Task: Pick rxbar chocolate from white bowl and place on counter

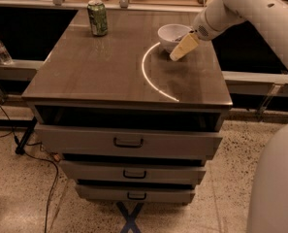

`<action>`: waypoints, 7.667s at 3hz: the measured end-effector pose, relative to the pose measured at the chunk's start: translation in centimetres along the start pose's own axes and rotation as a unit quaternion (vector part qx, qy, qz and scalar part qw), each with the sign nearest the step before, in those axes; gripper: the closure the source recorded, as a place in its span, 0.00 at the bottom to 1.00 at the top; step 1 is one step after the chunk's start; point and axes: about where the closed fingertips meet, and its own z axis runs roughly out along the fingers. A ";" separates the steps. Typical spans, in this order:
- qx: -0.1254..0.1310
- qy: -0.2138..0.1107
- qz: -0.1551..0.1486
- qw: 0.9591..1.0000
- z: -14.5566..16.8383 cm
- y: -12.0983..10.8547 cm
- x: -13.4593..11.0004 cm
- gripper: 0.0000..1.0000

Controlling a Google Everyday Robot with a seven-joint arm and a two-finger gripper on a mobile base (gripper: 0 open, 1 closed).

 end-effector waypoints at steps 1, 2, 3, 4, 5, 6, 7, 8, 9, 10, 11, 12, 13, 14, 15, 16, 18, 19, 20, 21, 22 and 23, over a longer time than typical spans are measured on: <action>-0.004 -0.020 -0.007 1.000 0.5 0.1 -1.7 0.04; -0.006 -0.027 -0.010 1.000 0.8 0.1 -2.5 0.26; -0.008 -0.027 -0.009 1.000 0.9 0.3 -2.4 0.49; -0.007 -0.025 -0.009 1.000 0.6 0.3 -2.1 0.73; -0.004 -0.038 -0.020 0.999 -0.7 0.2 -3.1 1.00; -0.012 -0.066 -0.043 0.997 -1.8 1.0 -5.6 1.00; -0.033 -0.090 -0.063 0.993 -1.8 2.6 -7.8 1.00; -0.066 -0.111 -0.080 0.988 -3.0 4.7 -8.7 1.00; -0.095 -0.130 -0.094 0.982 -3.6 6.7 -9.8 1.00; -0.113 -0.143 -0.102 0.978 -3.6 7.9 -10.7 1.00; -0.124 -0.155 -0.109 0.974 -3.5 8.8 -11.8 1.00; -0.128 -0.169 -0.115 0.970 -3.3 9.2 -13.2 1.00; -0.122 -0.175 -0.126 0.969 -3.1 9.2 -14.7 1.00; -0.112 -0.172 -0.140 0.969 -2.7 9.9 -15.5 1.00; -0.110 -0.168 -0.144 0.969 -2.5 10.4 -15.4 1.00; -0.103 -0.163 -0.145 0.971 -3.3 10.1 -14.7 1.00; -0.046 -0.149 -0.103 0.982 -5.1 1.5 -12.1 1.00; -0.015 -0.159 -0.079 0.984 -5.8 -2.5 -11.9 1.00; -0.018 -0.163 -0.061 0.985 -5.2 -3.5 -11.6 1.00; -0.037 -0.161 -0.054 0.985 -4.3 -2.7 -11.2 1.00; -0.064 -0.147 -0.048 0.986 -3.8 -1.3 -9.4 0.81; -0.089 -0.129 -0.039 0.987 -2.9 0.4 -7.5 0.57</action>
Offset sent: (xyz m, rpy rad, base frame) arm 0.0183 0.0252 0.0199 0.0398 -0.0540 0.0483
